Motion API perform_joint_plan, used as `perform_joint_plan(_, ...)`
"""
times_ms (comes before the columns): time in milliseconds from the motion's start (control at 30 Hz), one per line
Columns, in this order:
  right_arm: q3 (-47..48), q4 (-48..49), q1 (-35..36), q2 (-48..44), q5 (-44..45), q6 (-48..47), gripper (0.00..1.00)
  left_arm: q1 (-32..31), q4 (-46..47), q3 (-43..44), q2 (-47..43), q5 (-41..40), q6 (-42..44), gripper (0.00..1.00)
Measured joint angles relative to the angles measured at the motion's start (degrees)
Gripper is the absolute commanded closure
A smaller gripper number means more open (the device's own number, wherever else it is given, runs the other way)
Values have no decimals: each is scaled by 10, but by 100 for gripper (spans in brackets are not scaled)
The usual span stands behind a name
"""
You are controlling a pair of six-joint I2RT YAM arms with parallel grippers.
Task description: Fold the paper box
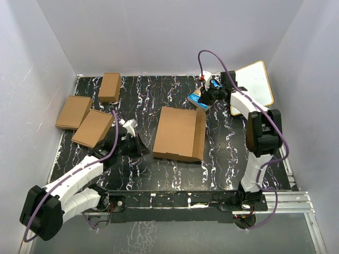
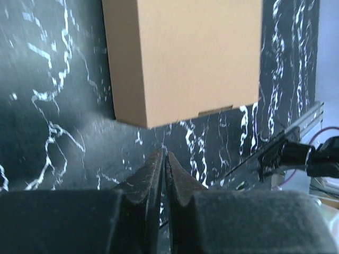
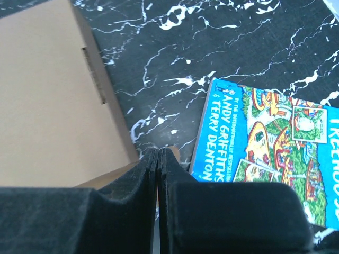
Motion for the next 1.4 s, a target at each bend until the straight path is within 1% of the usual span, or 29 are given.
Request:
perform_joint_plan(100, 52, -27, 8, 55, 17, -19, 92, -4, -4, -26, 10, 23, -21, 94)
perform_joint_plan(200, 75, -51, 20, 85, 30, -36, 92, -10, 1, -35, 30, 35, -31, 93)
perform_joint_plan(433, 102, -103, 37, 120, 39, -83, 92, -18, 54, -32, 142, 43, -38, 90)
perform_joint_plan(567, 97, -130, 35, 120, 33, -125, 92, -18, 63, -3, 214, 33, -31, 89)
perform_joint_plan(700, 58, -135, 30, 102, 38, -175, 92, -18, 38, 38, 252, 7, -13, 85)
perform_joint_plan(900, -23, -162, 12, 36, 40, -241, 92, -6, -8, 85, 277, -66, 24, 74)
perform_joint_plan(1033, -88, -195, 19, -26, 23, -272, 92, 18, -13, 132, 318, -98, 52, 72)
perform_joint_plan(1100, -121, -216, 24, -57, 23, -287, 92, 31, -21, 170, 350, -112, 71, 72)
perform_joint_plan(1267, -193, -269, 40, -120, 23, -317, 92, 54, -20, 271, 439, -113, 110, 71)
perform_joint_plan(1400, -228, -294, 57, -151, 24, -324, 92, 67, -14, 345, 504, -83, 134, 71)
